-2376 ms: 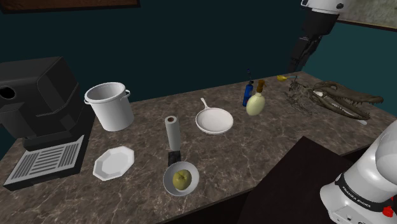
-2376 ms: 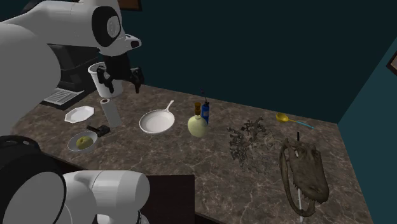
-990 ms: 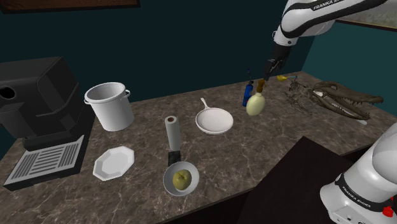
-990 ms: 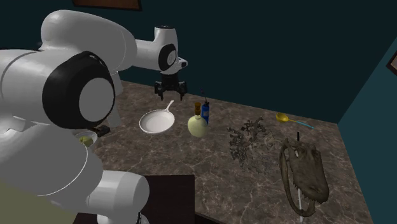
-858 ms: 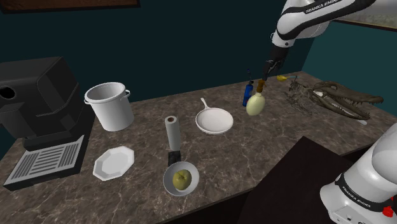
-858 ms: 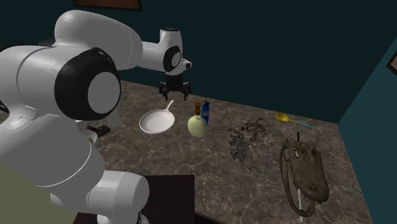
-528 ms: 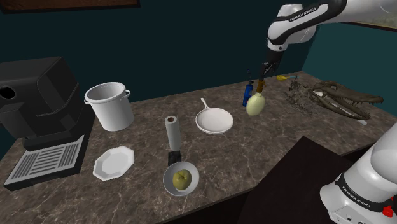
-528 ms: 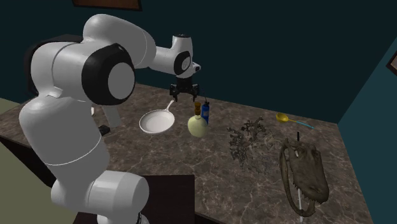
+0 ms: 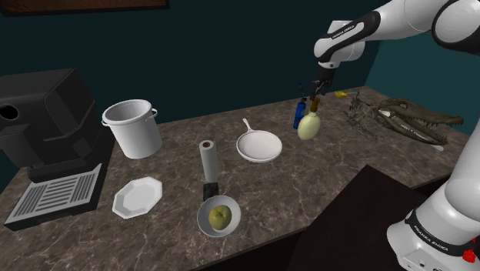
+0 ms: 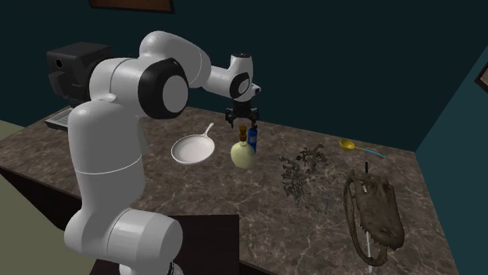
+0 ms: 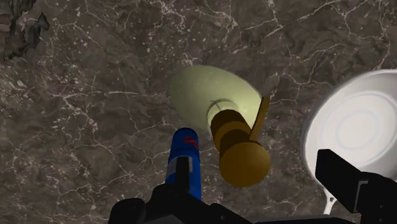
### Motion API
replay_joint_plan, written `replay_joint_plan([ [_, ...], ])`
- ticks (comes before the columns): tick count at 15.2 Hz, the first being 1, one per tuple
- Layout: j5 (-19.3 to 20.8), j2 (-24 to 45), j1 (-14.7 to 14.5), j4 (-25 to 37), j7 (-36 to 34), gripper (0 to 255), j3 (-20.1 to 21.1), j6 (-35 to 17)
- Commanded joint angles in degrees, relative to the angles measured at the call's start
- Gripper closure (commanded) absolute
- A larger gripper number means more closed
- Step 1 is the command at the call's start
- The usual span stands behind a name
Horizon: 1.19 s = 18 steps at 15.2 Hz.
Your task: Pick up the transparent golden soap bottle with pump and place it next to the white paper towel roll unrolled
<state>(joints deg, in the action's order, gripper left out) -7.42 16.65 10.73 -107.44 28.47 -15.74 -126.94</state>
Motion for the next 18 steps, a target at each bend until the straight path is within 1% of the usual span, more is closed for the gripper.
replay_joint_plan([
  [1,-0.5,1.6,0.3,0.5,0.4,0,0.1,-1.0],
  [7,-1.5,4.1,0.6,-0.5,1.0,0,0.6,-4.4],
  [14,-1.5,4.1,0.6,-0.5,1.0,0,0.6,-4.4],
  [15,-1.5,4.1,0.6,-0.5,1.0,255,0.6,-4.4],
  [18,-1.5,4.1,0.6,-0.5,1.0,255,0.6,-4.4],
])
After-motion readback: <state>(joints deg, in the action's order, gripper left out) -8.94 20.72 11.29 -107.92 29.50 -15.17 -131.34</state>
